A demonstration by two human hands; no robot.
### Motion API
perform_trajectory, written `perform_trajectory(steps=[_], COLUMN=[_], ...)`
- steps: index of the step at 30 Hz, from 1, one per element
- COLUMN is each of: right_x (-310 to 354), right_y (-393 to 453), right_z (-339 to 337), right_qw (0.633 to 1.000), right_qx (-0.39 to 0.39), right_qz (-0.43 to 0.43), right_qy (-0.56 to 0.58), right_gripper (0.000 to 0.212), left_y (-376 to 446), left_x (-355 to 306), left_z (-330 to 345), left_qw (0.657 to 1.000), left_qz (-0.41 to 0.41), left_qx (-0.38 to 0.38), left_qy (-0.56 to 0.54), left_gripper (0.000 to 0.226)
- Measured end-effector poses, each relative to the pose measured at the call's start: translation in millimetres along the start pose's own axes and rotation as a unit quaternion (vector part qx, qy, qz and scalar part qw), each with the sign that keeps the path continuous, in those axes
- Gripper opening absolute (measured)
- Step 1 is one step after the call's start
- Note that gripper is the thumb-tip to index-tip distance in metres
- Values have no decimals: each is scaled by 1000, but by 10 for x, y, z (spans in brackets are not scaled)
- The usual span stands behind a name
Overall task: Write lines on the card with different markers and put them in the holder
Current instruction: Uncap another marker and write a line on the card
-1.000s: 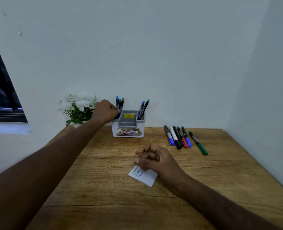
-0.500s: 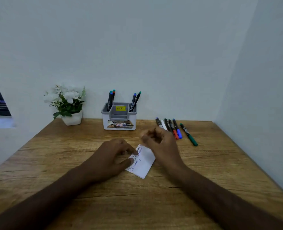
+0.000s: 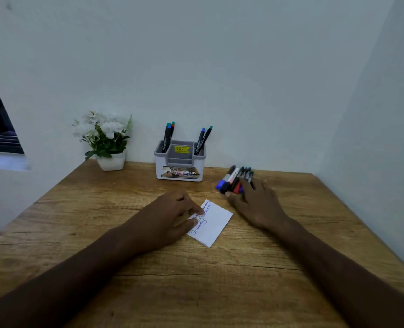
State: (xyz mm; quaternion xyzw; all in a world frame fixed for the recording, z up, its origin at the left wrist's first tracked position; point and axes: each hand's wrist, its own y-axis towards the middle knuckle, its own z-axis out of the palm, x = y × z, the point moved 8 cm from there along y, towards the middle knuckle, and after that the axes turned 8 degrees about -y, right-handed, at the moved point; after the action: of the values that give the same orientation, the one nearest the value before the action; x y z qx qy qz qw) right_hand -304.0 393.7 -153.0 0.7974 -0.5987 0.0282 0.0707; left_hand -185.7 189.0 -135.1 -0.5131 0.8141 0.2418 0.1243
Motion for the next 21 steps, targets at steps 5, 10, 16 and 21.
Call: perform_trajectory(steps=[5, 10, 16, 21], right_x=[-39, -76, -99, -61], right_y=[-3, -75, -127, -200], right_z=[-180, -285, -389, -428], right_qw=[996, 988, 979, 980], right_qx=[-73, -133, -188, -179], right_qz=[-33, -59, -14, -28], right_qy=[50, 59, 72, 82], right_gripper=[68, 55, 15, 10], left_y=[1, 7, -45, -85], left_x=[-40, -124, -209, -277], left_z=[-7, -39, -116, -173], left_qw=[1000, 1000, 997, 993], left_qz=[3, 19, 40, 57], left_qx=[1, -12, -45, -65], left_qy=[11, -4, -50, -81], left_gripper=[36, 40, 43, 43])
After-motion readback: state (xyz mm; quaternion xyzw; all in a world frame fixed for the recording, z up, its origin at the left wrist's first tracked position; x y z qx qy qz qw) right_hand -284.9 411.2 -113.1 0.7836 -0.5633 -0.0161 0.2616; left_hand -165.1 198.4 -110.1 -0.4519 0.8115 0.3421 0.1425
